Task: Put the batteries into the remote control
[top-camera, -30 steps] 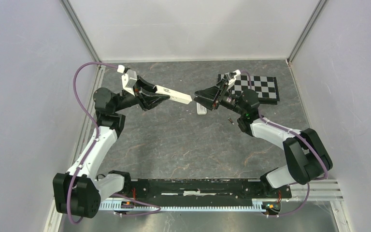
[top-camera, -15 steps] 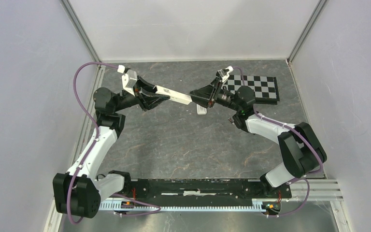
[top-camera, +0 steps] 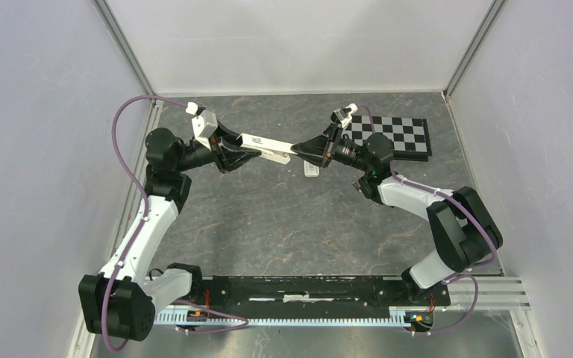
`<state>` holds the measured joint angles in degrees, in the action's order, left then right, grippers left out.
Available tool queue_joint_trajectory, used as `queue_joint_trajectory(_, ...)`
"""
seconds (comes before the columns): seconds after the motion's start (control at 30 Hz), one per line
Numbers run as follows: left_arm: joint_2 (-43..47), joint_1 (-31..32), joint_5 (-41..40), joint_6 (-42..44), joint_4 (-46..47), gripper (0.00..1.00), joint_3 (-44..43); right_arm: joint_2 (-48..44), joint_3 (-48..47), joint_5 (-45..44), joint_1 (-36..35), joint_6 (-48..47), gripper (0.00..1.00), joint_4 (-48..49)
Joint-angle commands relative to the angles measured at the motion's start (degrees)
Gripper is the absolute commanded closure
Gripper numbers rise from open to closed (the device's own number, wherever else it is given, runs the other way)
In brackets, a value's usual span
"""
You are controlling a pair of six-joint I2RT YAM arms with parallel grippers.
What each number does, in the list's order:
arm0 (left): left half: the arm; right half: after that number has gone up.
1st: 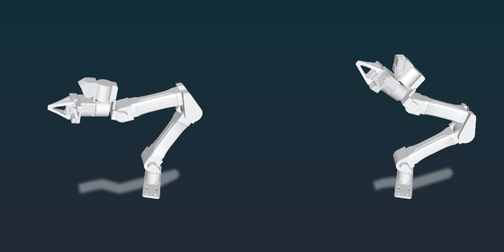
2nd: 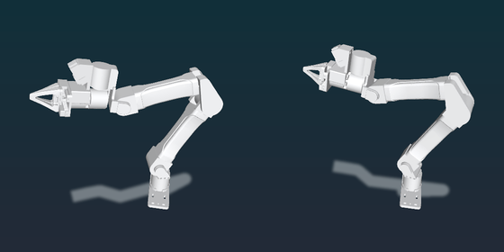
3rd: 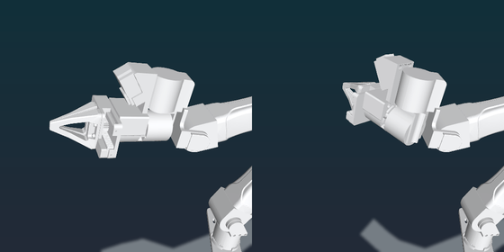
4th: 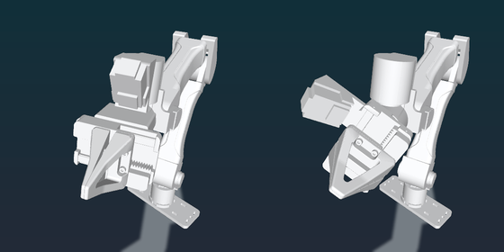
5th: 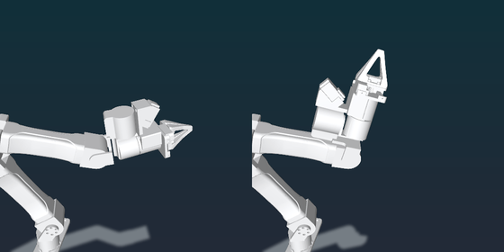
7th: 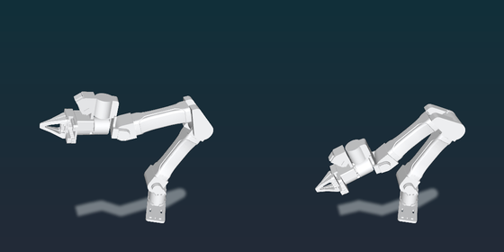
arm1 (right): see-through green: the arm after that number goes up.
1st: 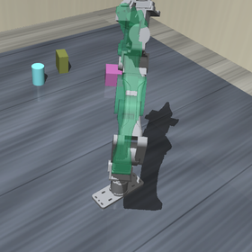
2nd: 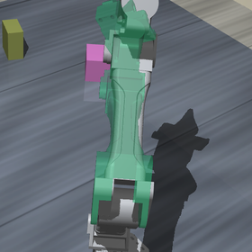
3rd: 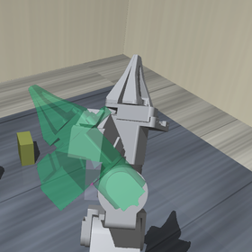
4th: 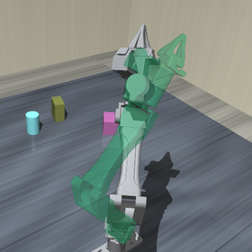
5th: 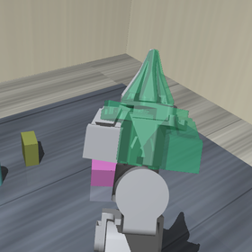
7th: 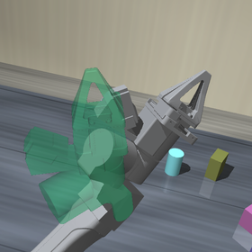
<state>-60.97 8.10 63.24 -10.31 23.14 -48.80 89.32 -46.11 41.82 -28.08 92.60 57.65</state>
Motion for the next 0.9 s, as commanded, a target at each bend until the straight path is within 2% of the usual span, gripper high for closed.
queue_joint_trajectory(0.0, -0.1, 0.0, 2.3, 2.2, -1.0, 0.98, -1.7, 0.5, -1.6, 0.8, -0.3, 0.1, 0.75, 3.7)
queue_joint_trajectory(0.13, -0.1, 0.0, 2.2, 1.7, -0.2, 0.98, -1.7, 1.4, -1.9, 1.1, -0.3, 0.5, 0.75, 4.3)
queue_joint_trajectory(0.2, -0.1, 0.0, 2.0, 1.5, -0.2, 0.98, -1.6, 1.6, -1.7, 0.6, -0.2, 1.1, 0.82, 5.1)
queue_joint_trajectory(0.3, 0.2, 0.0, 0.8, 2.2, -1.8, 0.98, -1.0, 1.7, -0.2, -1.4, 0.3, 3.1, 0.98, 9.7)
queue_joint_trajectory(0.43, 1.5, 0.0, -4.5, 3.0, -4.0, 0.98, 3.3, 0.5, 1.9, -3.3, 2.1, 1.9, 1.00, 11.2)
queue_joint_trajectory(0.5, 2.4, 0.0, -7.1, 2.4, -3.9, 0.98, 7.3, -2.5, 3.6, -5.6, 3.0, -2.9, 1.00, 4.0)
queue_joint_trajectory(0.67, 6.7, 0.0, -12.3, -1.4, -0.9, 0.98, 16.6, -9.0, 2.3, -10.1, 5.7, -23.7, 1.00, -23.3)
queue_joint_trajectory(0.87, 10.6, 0.0, -13.8, -1.9, -1.3, 0.98, 20.2, -10.8, 3.7, -13.5, 6.8, -37.4, 1.00, -42.5)
